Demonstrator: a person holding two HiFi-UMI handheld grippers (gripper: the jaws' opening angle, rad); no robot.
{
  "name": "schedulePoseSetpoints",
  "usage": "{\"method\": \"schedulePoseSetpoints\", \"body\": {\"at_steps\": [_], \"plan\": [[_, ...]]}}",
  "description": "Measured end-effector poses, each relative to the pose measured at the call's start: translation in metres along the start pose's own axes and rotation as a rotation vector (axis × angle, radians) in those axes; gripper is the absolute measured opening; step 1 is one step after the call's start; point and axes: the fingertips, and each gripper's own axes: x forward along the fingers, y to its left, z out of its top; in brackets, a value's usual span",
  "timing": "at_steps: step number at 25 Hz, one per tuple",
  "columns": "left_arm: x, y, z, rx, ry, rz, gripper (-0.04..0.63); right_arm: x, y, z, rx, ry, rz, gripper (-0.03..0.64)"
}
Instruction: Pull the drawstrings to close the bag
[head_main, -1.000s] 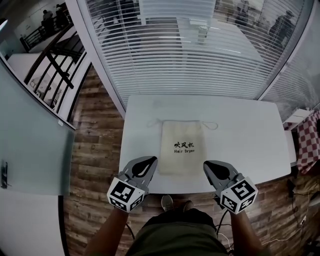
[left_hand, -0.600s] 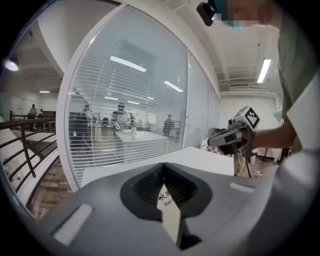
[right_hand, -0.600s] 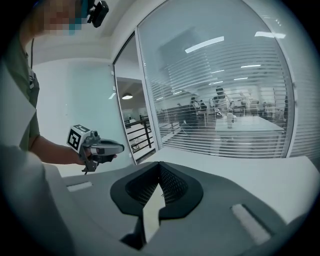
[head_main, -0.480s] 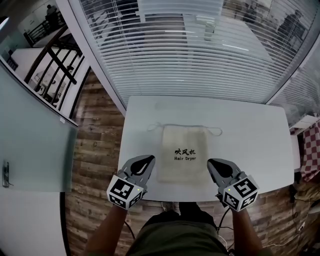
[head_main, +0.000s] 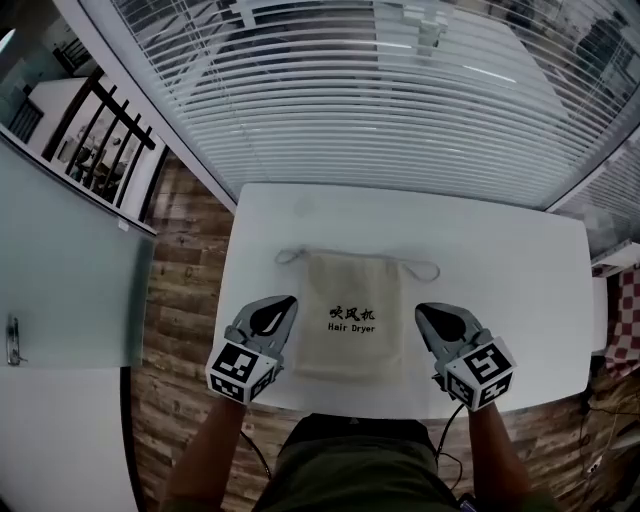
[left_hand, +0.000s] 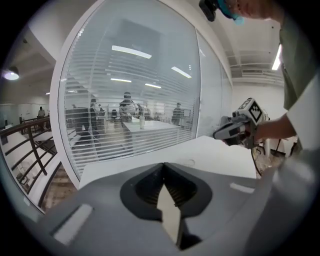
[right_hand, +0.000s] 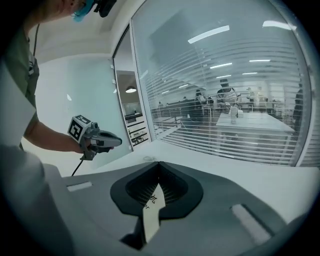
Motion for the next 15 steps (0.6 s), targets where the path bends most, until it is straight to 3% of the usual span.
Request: {"method": "schedulePoseSetpoints", "body": {"at_steps": [10,15], "plan": [[0.057,0.035,-0.031,0.078,0.145,0.050,0.008,0.030,-0.071,-0.035,-0.082,0.078,-0.007,0.011],[0.080,0.062,-0.056,0.124,0.232,0.018,0.013,0.048,-0.098,-0.055,-0.130,0.157,-0.031,0.012]]}}
